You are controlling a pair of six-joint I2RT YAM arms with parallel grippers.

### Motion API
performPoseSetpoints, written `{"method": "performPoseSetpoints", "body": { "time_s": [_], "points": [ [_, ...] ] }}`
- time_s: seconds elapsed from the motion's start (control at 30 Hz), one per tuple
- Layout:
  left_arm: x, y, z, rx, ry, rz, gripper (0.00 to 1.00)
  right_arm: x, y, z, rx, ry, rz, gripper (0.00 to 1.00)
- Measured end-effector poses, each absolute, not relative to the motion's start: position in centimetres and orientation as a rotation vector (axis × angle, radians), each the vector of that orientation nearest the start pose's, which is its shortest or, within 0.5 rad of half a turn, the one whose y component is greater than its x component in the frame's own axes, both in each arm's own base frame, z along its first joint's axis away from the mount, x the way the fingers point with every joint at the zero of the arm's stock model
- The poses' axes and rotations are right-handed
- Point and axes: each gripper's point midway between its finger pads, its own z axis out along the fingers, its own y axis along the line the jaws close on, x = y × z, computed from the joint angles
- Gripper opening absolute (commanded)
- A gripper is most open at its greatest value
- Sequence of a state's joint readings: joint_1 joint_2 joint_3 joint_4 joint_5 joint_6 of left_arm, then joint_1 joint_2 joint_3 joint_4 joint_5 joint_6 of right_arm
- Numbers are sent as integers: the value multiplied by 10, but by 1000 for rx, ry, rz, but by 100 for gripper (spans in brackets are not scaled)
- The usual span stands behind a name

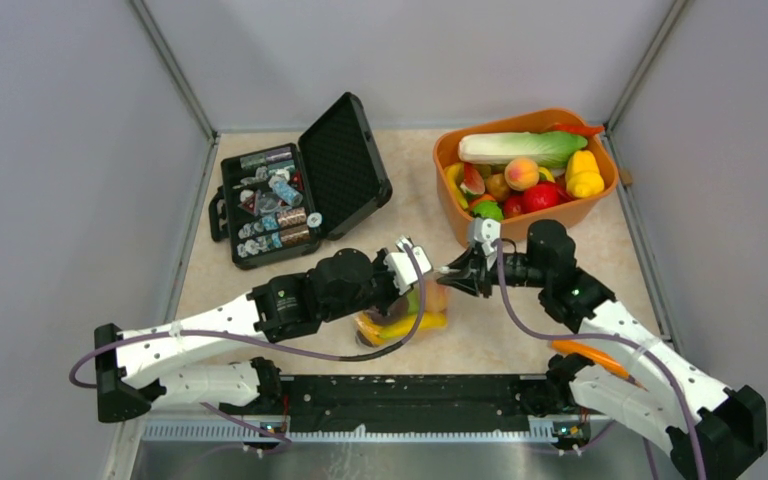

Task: Place the food in the zip-top bag and seal the zipper
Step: Zip the zipper food storage bag at the center of the board.

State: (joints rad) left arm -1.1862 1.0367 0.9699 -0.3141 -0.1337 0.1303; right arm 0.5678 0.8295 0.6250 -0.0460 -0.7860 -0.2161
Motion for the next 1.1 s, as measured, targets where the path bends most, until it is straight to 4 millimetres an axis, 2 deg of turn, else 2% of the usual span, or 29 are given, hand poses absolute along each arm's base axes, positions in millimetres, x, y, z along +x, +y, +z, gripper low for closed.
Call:
{"method": "performPoseSetpoints", "body": {
  "time_s": [0.13,0.2,0.33,0.43,0.67,0.73,0.87,0.97,1.1],
  "points": [
    [157,-312,254,1147,1629,-565,0,175,255,226,-1223,1409,975,18],
    [157,-312,254,1146,1629,-564,0,175,255,226,-1224,1406,973,13],
    [158,-311,254,1143,1631,-559,0,173,255,227,-1236,1390,977,11],
    [158,-311,254,1143,1632,-558,0,173,255,229,-1240,1379,973,0],
    [162,-310,249,1138,1646,-527,0,170,253,226,-1256,1381,970,0],
    [164,-310,247,1138,1651,-516,0,170,253,226,-1257,1383,971,10],
    [164,-309,246,1141,1657,-510,0,170,253,227,-1255,1377,966,15],
    [164,-309,246,1142,1658,-509,0,169,252,229,-1254,1370,963,15],
    [164,-309,245,1143,1659,-509,0,169,252,229,-1254,1370,964,7]
  ]
}}
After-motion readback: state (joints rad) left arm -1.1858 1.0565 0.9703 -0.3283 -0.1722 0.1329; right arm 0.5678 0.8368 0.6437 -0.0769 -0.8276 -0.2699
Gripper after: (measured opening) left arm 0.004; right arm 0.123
